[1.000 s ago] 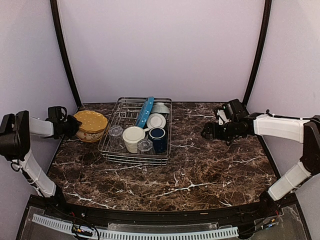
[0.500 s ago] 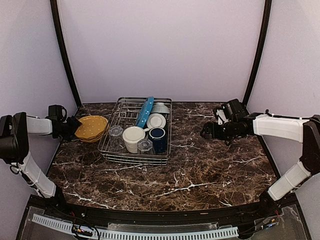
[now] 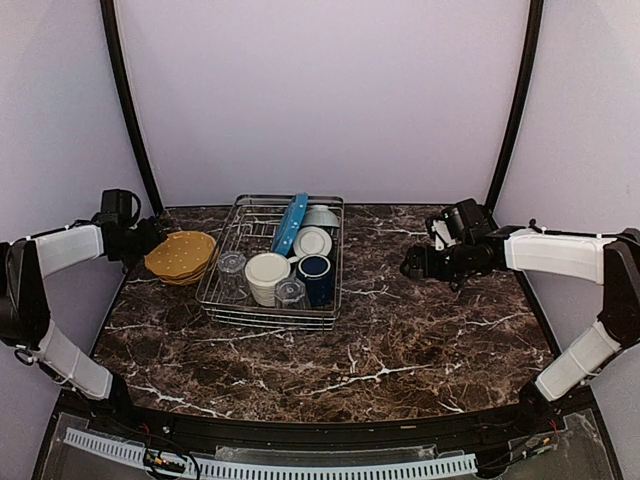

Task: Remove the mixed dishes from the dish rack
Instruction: Place the plate on the plate.

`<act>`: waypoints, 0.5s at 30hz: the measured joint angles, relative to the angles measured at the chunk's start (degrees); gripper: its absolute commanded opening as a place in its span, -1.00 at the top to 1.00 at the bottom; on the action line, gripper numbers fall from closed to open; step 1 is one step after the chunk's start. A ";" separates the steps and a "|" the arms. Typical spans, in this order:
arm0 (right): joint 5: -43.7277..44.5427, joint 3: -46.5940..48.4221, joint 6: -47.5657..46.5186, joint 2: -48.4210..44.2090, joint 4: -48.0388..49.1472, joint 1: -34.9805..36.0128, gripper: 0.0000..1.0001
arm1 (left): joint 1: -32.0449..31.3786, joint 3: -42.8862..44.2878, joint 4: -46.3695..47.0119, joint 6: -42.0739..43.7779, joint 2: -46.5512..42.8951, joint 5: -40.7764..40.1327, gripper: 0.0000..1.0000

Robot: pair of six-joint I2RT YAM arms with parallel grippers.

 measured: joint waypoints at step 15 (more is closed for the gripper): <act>0.00 -0.11 0.02 0.81 0.37 0.09 -0.97 | -30.97 20.04 -10.34 22.16 -2.95 -24.09 -0.86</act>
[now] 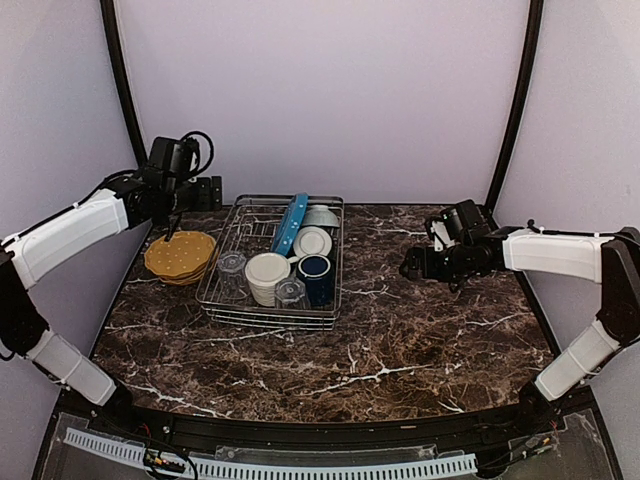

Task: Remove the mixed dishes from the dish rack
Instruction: Place the plate on the plate, then grab the plate from the dish rack.

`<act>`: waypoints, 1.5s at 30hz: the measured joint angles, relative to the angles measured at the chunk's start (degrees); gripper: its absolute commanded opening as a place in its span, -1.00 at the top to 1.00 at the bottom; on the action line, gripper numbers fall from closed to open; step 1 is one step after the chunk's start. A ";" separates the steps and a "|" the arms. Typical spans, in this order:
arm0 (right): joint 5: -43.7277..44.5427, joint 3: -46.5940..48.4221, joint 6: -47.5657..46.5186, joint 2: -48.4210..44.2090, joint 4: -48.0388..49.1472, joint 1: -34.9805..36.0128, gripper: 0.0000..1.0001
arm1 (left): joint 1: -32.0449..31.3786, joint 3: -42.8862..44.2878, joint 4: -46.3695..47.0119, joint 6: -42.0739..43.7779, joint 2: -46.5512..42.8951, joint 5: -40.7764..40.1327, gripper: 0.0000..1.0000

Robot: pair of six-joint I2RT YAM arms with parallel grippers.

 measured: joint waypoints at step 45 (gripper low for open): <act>2.27 -2.08 -0.24 -1.84 0.02 0.00 -0.97 | -26.01 50.40 -19.43 4.09 51.49 -29.83 -0.28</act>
